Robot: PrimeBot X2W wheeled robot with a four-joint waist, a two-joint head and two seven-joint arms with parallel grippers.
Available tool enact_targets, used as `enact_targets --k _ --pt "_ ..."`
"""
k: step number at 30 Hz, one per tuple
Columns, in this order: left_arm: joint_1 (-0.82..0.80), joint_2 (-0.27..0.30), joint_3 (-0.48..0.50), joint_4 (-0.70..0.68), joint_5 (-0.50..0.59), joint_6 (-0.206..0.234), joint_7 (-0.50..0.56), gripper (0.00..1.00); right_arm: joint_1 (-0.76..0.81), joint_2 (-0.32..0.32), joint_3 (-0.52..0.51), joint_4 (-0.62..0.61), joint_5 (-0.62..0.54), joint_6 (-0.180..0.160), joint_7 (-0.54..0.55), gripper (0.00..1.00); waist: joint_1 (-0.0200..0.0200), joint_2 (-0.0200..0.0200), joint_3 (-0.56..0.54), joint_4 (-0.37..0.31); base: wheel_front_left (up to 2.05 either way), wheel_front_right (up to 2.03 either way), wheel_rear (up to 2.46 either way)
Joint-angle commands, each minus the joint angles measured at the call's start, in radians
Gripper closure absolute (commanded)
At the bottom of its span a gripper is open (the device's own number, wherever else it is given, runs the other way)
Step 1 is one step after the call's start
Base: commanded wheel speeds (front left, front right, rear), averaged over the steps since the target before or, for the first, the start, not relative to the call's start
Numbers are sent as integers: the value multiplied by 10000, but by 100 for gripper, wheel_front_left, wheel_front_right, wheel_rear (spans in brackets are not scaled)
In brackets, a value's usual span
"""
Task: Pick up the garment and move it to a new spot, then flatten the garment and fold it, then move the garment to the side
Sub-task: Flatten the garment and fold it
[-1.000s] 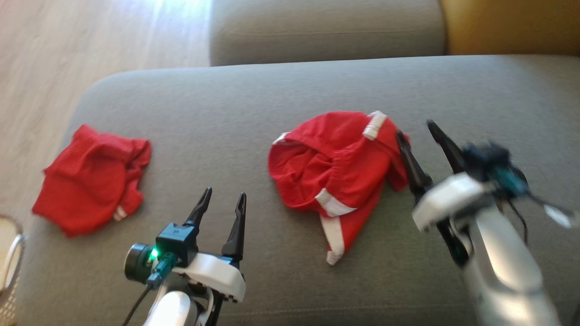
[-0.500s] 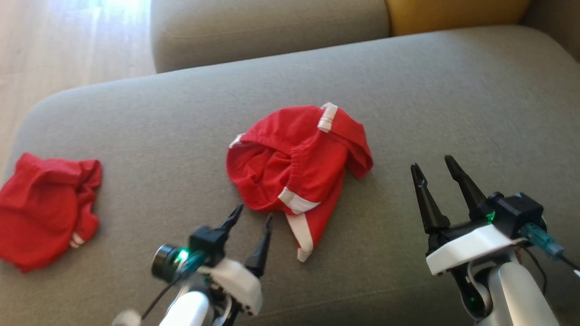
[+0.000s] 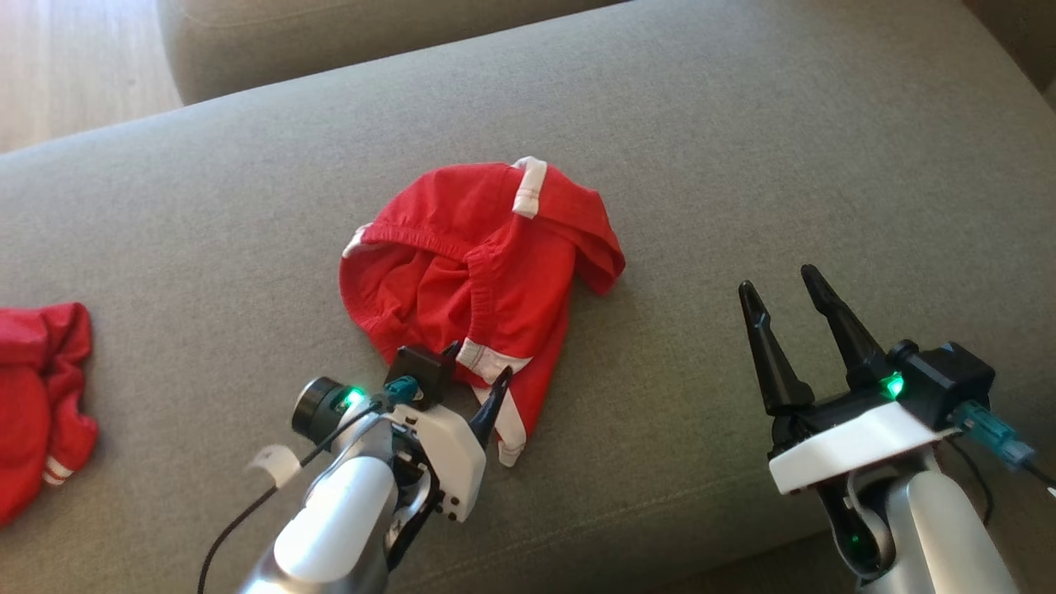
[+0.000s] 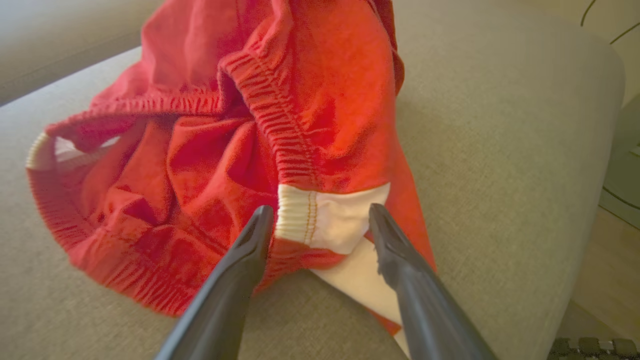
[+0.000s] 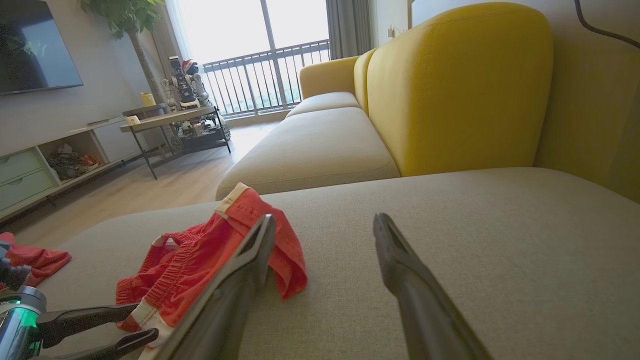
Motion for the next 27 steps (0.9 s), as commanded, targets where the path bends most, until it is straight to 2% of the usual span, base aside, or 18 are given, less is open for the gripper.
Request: enact_targets --k 1,2,6,8,11,13,16,17,21,24,27 --pt "-564 36 243 -60 -26 -37 35 77 -214 21 237 -390 85 -4 -86 0 -1 0 50 -51 0 0 0" --pt "-646 36 254 59 -38 -18 18 100 -225 21 235 -381 85 -4 -100 0 -1 0 58 -56 0 0 0" --pt "-930 33 322 180 -125 106 -402 100 -222 21 163 -324 92 -4 -166 0 -1 0 16 34 0 0 0" --pt "-1068 30 202 24 -195 36 -707 100 -222 21 124 -248 76 -4 -191 0 -1 0 -37 105 0 0 0" --pt "-1258 26 -200 -826 -888 -147 -1085 100 -252 21 -21 -58 48 -4 -232 0 -1 0 -194 191 0 0 0" --pt "-1531 25 -398 -1516 -1407 -122 -1254 100 -300 21 -121 85 69 -4 -268 0 -1 0 -308 213 0 0 0" --pt "-2202 24 -437 -2503 -2142 474 -1443 100 -368 21 -132 292 98 -4 -314 0 -1 0 -487 185 0 0 0" --pt "-2202 24 -437 -2503 -2142 474 -1443 100 -368 21 -132 292 98 -4 -314 0 -1 0 -487 185 0 0 0" --pt "-3076 24 92 -3825 -2468 1378 -1495 100 -511 21 -24 410 194 -4 -399 0 -1 0 -535 180 0 0 0" --pt "-3211 23 839 -4393 -2272 1529 -1499 100 -607 21 -31 461 235 -4 -475 0 -1 0 -507 311 0 0 0" --pt "-2821 201 1510 -4364 -2104 1300 -1500 100 -653 21 -37 512 251 -4 -548 0 -1 0 -480 486 0 0 0"
